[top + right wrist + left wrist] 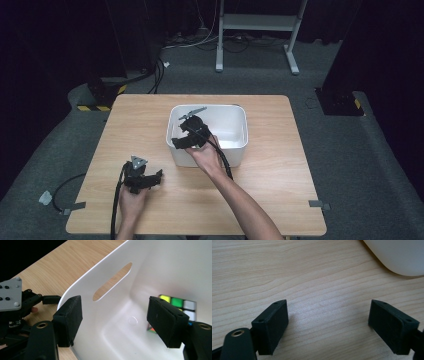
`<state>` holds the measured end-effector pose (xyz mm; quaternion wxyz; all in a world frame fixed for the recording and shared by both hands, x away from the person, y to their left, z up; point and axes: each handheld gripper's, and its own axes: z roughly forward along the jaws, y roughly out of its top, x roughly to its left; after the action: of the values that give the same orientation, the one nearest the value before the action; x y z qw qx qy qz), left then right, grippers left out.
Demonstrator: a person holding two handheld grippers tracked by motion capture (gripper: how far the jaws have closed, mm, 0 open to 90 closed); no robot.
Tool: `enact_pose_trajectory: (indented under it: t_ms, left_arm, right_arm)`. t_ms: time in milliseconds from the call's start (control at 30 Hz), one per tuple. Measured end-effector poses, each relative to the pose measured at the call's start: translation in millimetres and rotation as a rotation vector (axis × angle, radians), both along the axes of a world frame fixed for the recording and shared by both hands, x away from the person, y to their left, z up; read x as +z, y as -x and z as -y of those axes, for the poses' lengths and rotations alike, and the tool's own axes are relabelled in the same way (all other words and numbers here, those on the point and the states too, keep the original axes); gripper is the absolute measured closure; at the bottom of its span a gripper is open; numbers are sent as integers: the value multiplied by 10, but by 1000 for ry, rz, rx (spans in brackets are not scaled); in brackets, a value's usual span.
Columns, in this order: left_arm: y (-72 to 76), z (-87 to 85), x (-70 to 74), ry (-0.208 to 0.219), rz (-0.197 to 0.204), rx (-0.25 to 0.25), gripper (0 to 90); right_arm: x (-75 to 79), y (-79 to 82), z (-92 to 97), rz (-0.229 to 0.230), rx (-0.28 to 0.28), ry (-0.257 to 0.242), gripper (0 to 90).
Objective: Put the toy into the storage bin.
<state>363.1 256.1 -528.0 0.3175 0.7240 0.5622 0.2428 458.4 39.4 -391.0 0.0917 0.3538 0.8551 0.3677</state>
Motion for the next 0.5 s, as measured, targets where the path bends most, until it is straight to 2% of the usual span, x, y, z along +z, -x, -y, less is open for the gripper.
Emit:
enact_pose_trajectory:
  t_ms: [500]
  left_arm:
    - [0,0,0,0,0,0,165]
  right_arm:
    - [59,24,150,24,-22,-34,269]
